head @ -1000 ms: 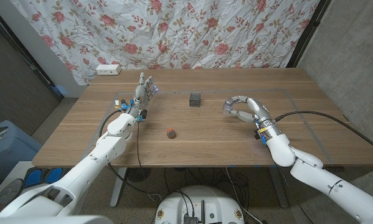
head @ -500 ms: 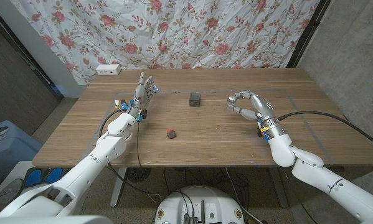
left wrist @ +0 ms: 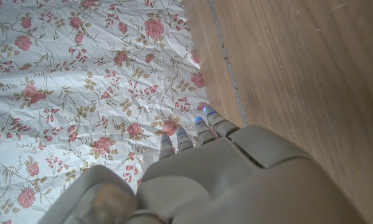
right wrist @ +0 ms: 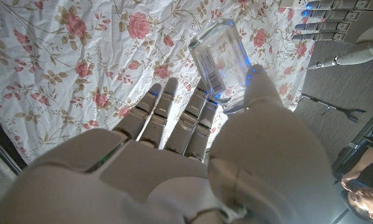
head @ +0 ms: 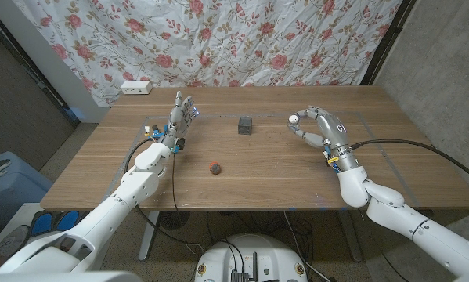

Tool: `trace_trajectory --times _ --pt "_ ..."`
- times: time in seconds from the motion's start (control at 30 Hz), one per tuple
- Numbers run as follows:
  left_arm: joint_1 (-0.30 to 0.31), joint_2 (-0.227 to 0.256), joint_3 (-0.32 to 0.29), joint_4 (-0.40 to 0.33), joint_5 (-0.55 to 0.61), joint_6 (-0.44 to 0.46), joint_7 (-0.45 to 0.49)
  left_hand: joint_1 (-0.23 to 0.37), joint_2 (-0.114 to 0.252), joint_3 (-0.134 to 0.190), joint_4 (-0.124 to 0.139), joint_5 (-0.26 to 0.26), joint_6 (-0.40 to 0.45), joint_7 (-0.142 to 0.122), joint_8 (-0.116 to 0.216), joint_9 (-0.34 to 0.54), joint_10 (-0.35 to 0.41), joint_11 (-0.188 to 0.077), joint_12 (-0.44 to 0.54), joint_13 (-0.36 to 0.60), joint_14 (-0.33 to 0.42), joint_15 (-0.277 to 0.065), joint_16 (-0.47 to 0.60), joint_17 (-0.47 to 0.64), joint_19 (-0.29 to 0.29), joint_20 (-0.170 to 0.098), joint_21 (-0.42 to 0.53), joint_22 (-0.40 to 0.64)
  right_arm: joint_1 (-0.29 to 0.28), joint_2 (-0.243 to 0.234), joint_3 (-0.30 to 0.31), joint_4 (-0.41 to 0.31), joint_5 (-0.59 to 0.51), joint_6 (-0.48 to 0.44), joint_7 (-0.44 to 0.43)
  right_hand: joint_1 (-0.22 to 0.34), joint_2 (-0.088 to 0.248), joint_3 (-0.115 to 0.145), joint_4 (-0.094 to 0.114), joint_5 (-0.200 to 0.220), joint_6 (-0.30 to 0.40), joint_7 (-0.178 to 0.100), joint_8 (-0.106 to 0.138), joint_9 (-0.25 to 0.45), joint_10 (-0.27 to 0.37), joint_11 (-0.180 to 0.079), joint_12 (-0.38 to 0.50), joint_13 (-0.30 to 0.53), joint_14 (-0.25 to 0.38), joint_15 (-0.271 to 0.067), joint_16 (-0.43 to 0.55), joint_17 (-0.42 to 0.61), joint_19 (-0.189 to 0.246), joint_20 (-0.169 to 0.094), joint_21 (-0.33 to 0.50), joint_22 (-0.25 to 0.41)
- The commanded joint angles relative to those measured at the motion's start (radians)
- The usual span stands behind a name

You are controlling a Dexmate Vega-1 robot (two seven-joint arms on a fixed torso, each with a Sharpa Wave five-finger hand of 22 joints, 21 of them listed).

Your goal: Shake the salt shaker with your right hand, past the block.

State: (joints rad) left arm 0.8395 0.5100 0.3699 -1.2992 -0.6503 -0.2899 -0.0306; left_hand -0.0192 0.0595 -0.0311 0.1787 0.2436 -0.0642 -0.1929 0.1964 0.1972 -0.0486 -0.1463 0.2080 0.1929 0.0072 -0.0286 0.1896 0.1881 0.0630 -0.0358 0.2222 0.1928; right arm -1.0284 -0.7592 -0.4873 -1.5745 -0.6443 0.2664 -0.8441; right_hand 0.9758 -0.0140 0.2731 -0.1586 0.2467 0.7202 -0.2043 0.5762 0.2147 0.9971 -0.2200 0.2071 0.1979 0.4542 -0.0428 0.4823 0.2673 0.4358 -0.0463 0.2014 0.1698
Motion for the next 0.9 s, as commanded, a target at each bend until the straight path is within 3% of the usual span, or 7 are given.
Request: trace_trajectory --times 0.03,0.4,0.9 --pt "0.000 0.000 0.000 0.001 0.000 0.000 0.000 0.000 0.101 -0.001 0.008 0.004 0.003 -0.008 0.004 0.006 -0.001 -0.010 0.004 0.004 0.001 -0.105 0.005 0.006 0.004 -0.024 0.004 0.005 0.058 -0.020 -0.054 0.019 -0.119 -0.064 -0.095 0.002 0.009 -0.002 -0.001 -0.007 0.016 -0.013 0.002 -0.002 0.011 -0.003 0.005 0.002 0.011 -0.156 0.008 0.002 0.010 -0.017 0.002 0.002" --pt "-0.001 0.000 0.000 0.002 0.000 -0.001 -0.001 0.000 0.101 -0.001 0.008 0.004 0.004 -0.009 0.005 0.006 -0.001 -0.009 0.004 0.004 0.002 -0.106 0.005 0.006 0.005 -0.024 0.005 0.005 0.089 -0.069 -0.097 0.005 -0.202 -0.134 -0.110 0.005 0.005 0.000 -0.002 -0.008 0.012 -0.012 0.000 -0.001 0.013 -0.003 0.003 0.002 0.019 -0.159 0.003 -0.002 0.012 -0.017 0.001 0.002" --pt "0.000 0.000 0.000 0.001 0.000 -0.001 0.000 0.000 0.101 -0.001 0.008 0.004 0.003 -0.009 0.004 0.006 -0.001 -0.009 0.004 0.004 0.001 -0.105 0.005 0.006 0.005 -0.024 0.005 0.005 0.138 -0.095 -0.167 -0.002 -0.350 -0.263 -0.138 0.003 0.001 0.003 0.000 -0.008 0.009 -0.012 -0.001 0.000 0.014 -0.004 0.000 0.002 0.032 -0.160 -0.006 -0.010 0.012 -0.017 -0.001 0.002"
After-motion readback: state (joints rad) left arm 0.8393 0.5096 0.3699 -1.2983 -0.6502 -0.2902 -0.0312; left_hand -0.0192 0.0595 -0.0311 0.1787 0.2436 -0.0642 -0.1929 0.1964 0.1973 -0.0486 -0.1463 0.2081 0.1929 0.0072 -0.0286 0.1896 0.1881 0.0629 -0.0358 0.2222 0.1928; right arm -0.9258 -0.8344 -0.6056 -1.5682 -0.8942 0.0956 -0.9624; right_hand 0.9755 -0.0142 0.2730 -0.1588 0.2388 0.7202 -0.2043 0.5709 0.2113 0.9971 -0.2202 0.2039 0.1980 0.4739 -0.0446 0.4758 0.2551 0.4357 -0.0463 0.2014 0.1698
